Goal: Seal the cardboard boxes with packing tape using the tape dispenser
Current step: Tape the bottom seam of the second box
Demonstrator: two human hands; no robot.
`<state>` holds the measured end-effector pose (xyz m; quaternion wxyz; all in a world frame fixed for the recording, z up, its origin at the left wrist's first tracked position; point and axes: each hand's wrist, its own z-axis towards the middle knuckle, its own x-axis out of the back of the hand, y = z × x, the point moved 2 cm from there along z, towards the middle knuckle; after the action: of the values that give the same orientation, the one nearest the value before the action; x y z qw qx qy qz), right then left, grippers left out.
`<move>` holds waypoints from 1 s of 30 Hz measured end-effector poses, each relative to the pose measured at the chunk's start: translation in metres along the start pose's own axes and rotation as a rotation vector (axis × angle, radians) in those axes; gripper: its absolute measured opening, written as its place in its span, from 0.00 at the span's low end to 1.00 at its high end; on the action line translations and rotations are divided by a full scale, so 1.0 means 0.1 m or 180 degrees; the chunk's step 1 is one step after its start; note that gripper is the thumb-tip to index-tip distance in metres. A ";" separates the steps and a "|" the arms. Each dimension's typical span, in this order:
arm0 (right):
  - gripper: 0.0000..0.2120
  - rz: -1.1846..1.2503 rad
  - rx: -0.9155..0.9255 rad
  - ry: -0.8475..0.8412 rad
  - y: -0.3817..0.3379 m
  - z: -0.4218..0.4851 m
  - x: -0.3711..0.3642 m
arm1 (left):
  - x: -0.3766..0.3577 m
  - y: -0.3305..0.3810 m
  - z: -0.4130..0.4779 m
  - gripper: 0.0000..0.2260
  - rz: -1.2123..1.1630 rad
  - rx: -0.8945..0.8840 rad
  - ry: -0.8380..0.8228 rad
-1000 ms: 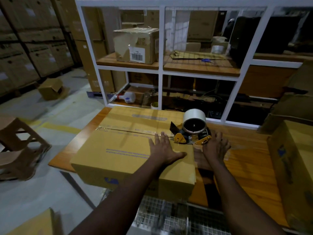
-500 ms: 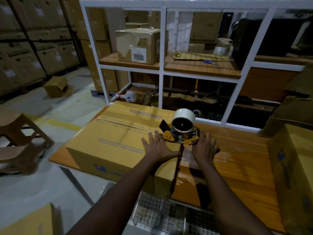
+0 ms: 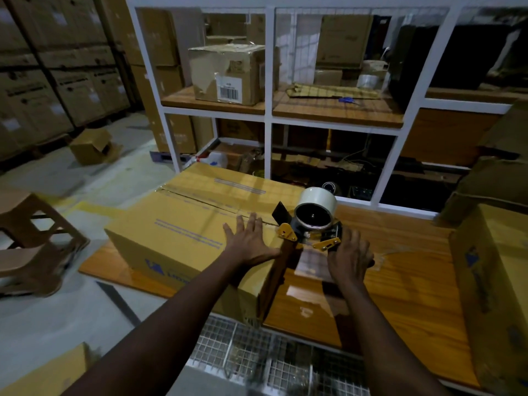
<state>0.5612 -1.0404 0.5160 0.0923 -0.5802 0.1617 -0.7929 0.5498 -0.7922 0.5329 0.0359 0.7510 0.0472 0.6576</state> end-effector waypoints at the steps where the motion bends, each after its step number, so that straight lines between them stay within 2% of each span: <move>1: 0.26 0.0018 -0.0009 -0.0015 -0.01 -0.01 0.00 | 0.02 0.02 0.03 0.52 0.0073 -0.0150 0.0004; 3: 0.26 0.0057 -0.0020 -0.0054 -0.02 -0.02 -0.01 | 0.05 0.04 0.10 0.50 0.0145 -0.0345 -0.0035; 7: 0.26 0.0069 -0.0052 -0.0079 -0.02 -0.02 -0.02 | 0.03 0.03 0.17 0.52 0.0098 -0.0295 -0.0199; 14: 0.26 0.0161 0.0027 -0.0011 0.00 -0.04 0.04 | -0.02 0.03 0.20 0.48 0.0163 -0.0252 -0.0150; 20: 0.25 0.0202 -0.0223 0.0021 0.42 -0.12 0.02 | -0.02 0.03 0.21 0.51 0.0203 -0.0194 -0.0119; 30: 0.23 0.0173 -0.0162 0.0054 0.61 -0.22 0.07 | -0.01 0.02 0.21 0.44 0.0241 -0.0287 -0.0087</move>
<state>0.5353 -1.0964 0.4935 0.0976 -0.5710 0.1983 -0.7906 0.5706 -0.7944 0.5296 0.0455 0.7588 -0.0115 0.6496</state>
